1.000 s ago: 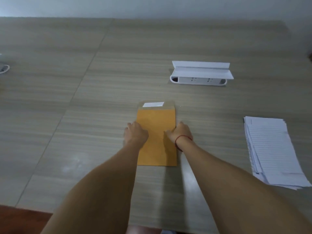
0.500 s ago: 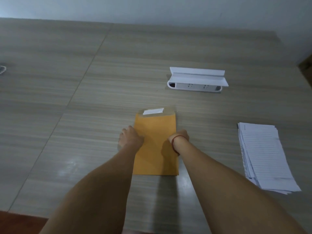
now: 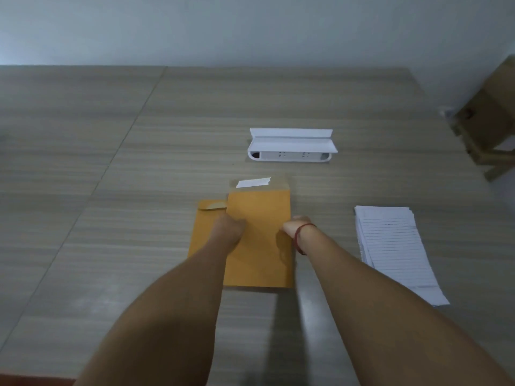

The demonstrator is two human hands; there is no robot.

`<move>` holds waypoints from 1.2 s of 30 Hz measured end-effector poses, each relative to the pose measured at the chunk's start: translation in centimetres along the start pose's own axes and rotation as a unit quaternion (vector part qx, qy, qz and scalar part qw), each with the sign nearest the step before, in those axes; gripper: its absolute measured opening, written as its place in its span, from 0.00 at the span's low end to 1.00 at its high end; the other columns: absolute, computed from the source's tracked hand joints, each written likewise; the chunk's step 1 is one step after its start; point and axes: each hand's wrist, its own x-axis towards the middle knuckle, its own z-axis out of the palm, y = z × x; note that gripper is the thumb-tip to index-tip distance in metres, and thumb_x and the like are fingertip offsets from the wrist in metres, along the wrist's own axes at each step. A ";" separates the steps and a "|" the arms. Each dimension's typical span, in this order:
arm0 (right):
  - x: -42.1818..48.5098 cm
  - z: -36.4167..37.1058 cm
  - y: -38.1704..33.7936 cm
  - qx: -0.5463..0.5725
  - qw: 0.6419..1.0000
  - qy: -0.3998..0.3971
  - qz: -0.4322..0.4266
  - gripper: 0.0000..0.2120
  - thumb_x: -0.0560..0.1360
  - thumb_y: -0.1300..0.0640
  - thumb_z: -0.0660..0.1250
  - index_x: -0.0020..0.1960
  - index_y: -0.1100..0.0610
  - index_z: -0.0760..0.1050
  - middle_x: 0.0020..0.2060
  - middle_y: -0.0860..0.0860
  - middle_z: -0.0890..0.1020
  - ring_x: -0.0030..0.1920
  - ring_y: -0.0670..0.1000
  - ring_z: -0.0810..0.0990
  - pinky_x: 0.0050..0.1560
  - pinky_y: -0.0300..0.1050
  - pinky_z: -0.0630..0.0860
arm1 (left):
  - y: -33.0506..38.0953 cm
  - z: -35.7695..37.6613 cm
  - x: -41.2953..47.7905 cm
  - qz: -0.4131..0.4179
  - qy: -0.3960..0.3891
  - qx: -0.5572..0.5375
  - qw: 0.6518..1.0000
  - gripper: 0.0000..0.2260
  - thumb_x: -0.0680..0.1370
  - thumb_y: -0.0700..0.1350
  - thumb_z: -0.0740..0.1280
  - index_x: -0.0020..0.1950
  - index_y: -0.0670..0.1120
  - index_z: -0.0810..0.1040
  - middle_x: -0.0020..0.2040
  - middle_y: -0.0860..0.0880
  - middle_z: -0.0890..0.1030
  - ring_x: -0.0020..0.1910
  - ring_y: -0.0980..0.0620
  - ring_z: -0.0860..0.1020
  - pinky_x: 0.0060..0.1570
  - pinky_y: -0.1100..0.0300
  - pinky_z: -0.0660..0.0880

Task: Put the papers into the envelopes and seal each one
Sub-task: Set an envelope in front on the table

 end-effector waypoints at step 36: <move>4.9 -9.7 9.1 -0.430 0.866 0.074 -0.244 0.19 0.76 0.47 0.66 0.62 0.57 0.74 0.67 0.53 0.71 0.66 0.55 0.71 0.67 0.52 0.67 | 4.1 15.6 -1.3 0.199 -0.031 0.268 0.942 0.25 0.79 0.49 0.64 0.75 0.45 0.62 0.79 0.44 0.54 0.78 0.45 0.55 0.75 0.50 0.60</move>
